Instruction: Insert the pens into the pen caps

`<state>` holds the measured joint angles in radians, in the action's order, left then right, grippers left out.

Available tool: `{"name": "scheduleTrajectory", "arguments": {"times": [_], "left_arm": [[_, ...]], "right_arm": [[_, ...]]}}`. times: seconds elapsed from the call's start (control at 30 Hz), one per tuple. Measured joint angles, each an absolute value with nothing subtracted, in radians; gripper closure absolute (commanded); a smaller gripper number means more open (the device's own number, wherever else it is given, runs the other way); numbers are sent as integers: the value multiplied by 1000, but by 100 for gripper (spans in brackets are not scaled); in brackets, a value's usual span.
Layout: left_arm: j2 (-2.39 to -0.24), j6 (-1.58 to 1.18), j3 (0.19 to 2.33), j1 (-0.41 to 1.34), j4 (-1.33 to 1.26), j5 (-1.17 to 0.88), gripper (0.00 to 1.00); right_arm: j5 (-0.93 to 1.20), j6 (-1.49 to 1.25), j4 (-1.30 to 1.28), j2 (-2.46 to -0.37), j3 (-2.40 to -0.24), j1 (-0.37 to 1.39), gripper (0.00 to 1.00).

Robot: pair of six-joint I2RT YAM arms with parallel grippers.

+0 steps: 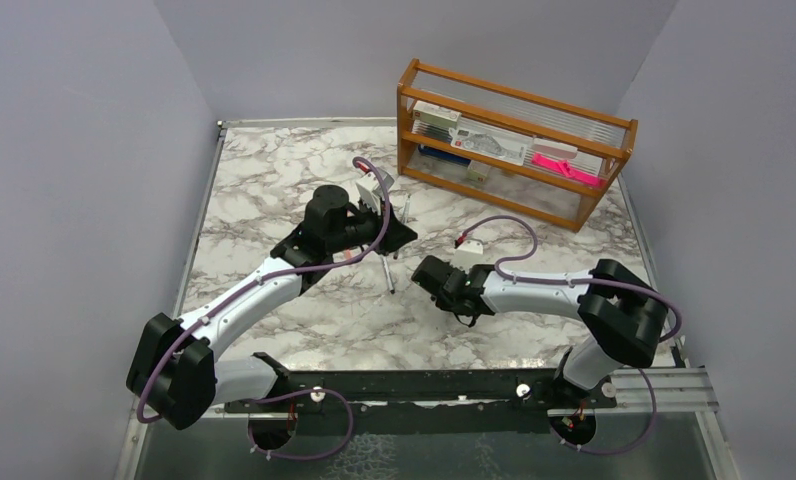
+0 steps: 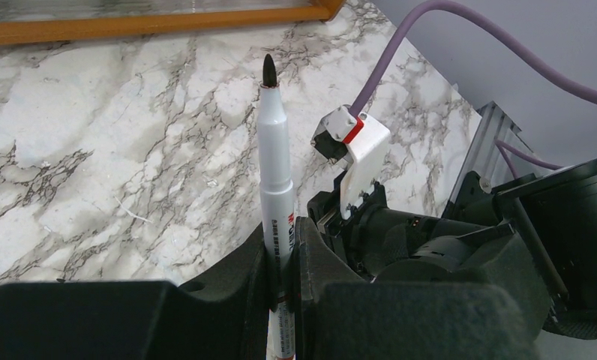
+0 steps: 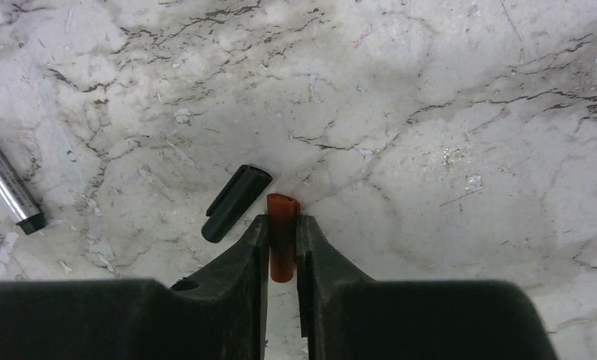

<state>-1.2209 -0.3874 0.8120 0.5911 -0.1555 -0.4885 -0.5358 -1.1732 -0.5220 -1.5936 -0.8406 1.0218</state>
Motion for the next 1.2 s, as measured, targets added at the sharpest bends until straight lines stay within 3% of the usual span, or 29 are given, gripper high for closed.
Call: {"name": "scheduleTrajectory", "arguments": {"times": [0.1, 0.37, 0.53, 0.77, 1.2], "left_arm": [[-1221, -388, 809, 591, -155, -488, 100], [-1219, -395, 805, 591, -156, -489, 100], [-1220, -450, 769, 592, -229, -524, 100], [-1262, -595, 717, 667, -380, -598, 100], [-1276, -730, 698, 765, -574, -701, 100]], "right_arm": [[-536, -1176, -522, -1599, -849, 1022, 99], [-537, -1179, -558, -1584, -864, 1022, 99], [-542, -1119, -549, -1402, -848, 1022, 99], [-561, -946, -337, -1062, -816, 1012, 99], [-575, -579, 82, -831, -774, 1006, 99]]}}
